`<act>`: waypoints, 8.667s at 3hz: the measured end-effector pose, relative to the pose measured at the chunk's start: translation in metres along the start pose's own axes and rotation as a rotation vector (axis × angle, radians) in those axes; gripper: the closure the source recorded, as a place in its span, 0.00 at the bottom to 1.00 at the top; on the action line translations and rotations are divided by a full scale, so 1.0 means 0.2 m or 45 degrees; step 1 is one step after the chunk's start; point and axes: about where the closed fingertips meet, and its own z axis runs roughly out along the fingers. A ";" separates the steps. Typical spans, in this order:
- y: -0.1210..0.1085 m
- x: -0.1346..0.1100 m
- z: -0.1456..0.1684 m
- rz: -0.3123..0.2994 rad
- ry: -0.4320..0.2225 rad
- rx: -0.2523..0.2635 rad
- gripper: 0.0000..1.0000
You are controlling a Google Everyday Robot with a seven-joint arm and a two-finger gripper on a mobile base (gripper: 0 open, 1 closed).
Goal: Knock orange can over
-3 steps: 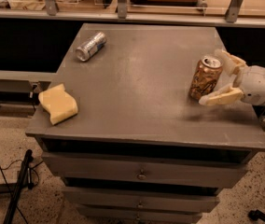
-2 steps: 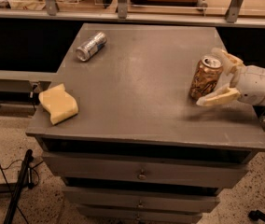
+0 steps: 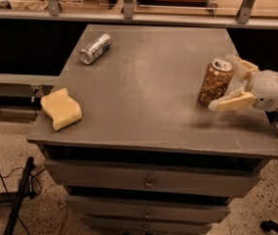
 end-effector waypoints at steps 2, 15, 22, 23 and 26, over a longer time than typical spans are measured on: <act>0.01 0.03 -0.02 0.115 -0.009 0.013 0.00; -0.11 -0.20 0.26 -0.068 0.263 -0.106 0.67; -0.04 0.04 0.41 -0.385 1.124 -0.251 0.55; -0.01 0.08 0.43 -0.423 1.208 -0.288 0.53; 0.03 0.11 0.44 -0.484 1.389 -0.362 0.34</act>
Offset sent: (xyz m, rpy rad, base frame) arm -0.0032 -0.0037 -0.0059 0.0425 0.0673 -0.0119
